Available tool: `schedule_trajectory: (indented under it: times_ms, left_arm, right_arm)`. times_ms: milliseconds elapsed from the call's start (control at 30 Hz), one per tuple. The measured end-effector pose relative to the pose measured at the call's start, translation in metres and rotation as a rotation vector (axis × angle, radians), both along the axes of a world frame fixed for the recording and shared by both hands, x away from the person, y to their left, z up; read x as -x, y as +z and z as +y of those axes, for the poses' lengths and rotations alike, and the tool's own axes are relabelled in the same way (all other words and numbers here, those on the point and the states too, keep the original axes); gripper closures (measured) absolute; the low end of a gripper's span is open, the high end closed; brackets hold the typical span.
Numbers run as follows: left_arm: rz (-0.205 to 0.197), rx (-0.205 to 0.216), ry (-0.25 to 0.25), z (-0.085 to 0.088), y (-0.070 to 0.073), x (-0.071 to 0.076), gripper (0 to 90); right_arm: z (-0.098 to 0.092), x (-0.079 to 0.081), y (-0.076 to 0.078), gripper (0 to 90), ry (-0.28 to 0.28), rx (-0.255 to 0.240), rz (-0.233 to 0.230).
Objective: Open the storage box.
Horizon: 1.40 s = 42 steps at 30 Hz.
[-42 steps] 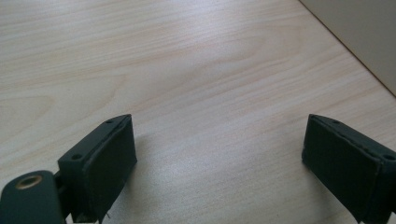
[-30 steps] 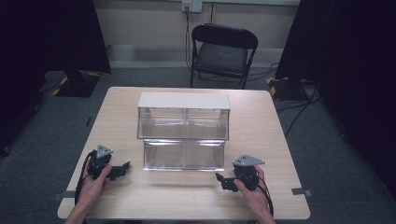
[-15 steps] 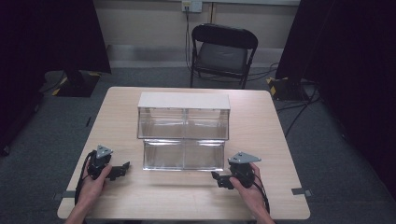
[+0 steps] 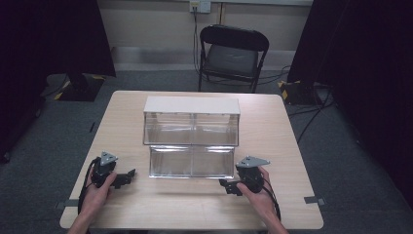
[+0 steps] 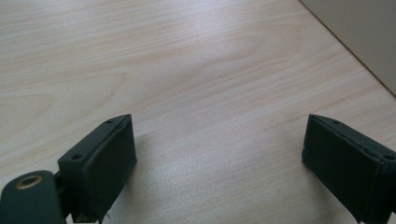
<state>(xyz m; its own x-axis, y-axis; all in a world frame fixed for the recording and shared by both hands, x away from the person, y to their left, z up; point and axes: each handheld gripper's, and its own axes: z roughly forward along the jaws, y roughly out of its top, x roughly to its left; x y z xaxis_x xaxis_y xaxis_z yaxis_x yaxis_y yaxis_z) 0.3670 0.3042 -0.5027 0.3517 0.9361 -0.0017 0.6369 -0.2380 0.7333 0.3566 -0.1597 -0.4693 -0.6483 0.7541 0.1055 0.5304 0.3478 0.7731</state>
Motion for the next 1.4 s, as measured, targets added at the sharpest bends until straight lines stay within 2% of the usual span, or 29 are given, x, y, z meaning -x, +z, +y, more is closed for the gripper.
schedule_trajectory:
  times_ms: [133, 333, 667, 933, 1067, 1367, 1400]
  left_arm:
    - [0.000, 0.000, 0.000, 0.0000, 0.0000, 0.0000, 9.3]
    - [0.000, 0.000, 0.000, -0.0001, 0.0000, 0.0003, 9.3]
    - [0.000, 0.000, -0.001, 0.0000, 0.0000, 0.0003, 9.3]
    - [0.000, 0.000, -0.001, 0.0000, 0.0000, 0.0003, 9.3]
    - [0.000, 0.001, 0.000, -0.0001, 0.0000, 0.0003, 9.2]
    - [0.000, 0.001, 0.000, -0.0001, 0.0000, 0.0003, 9.3]
    - [0.001, 0.001, -0.001, 0.0000, 0.0001, 0.0004, 9.2]
  right_arm:
    - [0.0047, -0.0004, -0.0019, 12.3, 0.005, 0.005, -0.016]
    - [0.0050, 0.0011, -0.0018, 12.0, 0.021, -0.031, -0.025]
    - [0.0061, 0.0039, 0.0022, 7.2, 0.024, -0.057, -0.041]
    - [0.0077, 0.0060, 0.0033, 7.3, 0.023, -0.049, -0.061]
    - [0.0073, 0.0060, 0.0040, 7.4, 0.035, -0.070, -0.047]
    - [0.0081, 0.0076, 0.0047, 7.6, 0.030, -0.059, -0.058]
    - [0.0088, 0.0086, 0.0050, 8.1, 0.028, -0.055, -0.070]
